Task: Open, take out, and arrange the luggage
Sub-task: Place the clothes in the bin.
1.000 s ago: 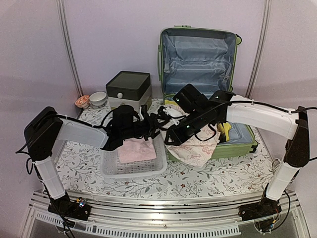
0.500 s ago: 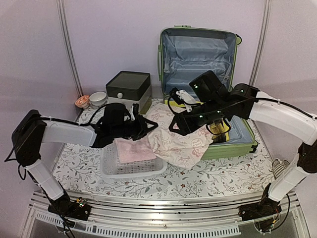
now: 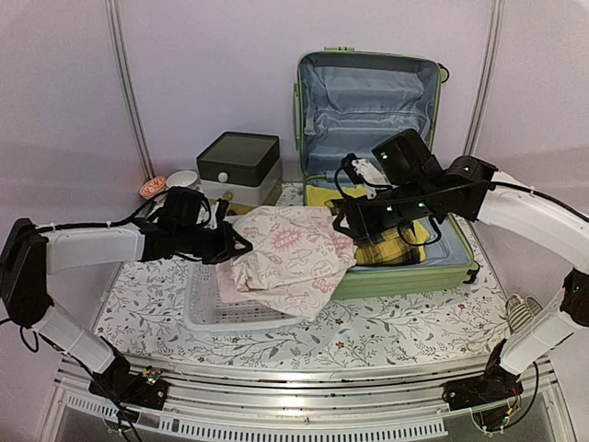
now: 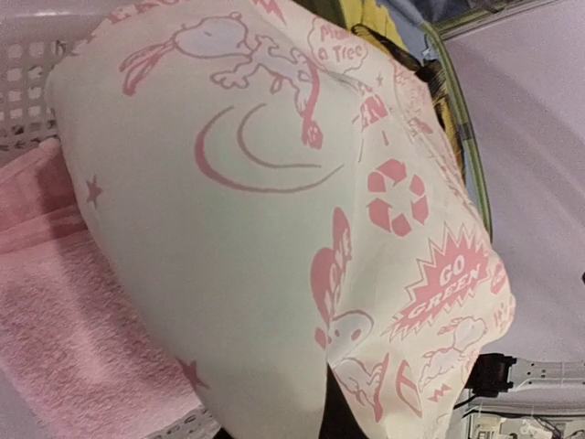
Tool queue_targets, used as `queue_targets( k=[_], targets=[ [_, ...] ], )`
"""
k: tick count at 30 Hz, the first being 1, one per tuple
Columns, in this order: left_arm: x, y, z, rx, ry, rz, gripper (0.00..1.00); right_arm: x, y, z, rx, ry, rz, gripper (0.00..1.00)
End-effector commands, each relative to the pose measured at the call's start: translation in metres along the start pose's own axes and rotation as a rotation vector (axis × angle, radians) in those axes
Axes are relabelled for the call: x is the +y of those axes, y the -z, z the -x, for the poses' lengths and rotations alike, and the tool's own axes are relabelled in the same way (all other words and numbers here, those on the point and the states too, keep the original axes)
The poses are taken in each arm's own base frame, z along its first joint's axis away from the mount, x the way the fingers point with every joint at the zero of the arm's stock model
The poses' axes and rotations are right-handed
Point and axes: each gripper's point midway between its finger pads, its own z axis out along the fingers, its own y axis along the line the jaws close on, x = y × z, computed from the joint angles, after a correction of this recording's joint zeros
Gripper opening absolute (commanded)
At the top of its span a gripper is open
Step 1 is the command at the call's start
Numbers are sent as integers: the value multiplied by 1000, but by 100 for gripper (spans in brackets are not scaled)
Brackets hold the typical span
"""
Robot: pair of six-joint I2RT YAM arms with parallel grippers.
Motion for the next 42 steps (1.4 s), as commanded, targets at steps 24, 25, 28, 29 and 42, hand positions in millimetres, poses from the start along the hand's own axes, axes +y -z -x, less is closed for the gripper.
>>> queue_targets(
  k=[24,25,28,29,42],
  targets=[
    [66,30,-19,211,-199,292,0,14,-32,-22,87,-12,84,56],
    [67,31,-20,214,-201,297,0,14,-33,-22,89,-12,83,56],
    [70,35,-17,215,-210,329,0,14,-35,-24,94,-12,83,56],
    [71,36,-16,212,-216,341,0,14,-36,-24,95,-12,82,56],
    [66,45,-3,219,-248,390,0,12,-36,-28,101,-15,73,56]
  ],
)
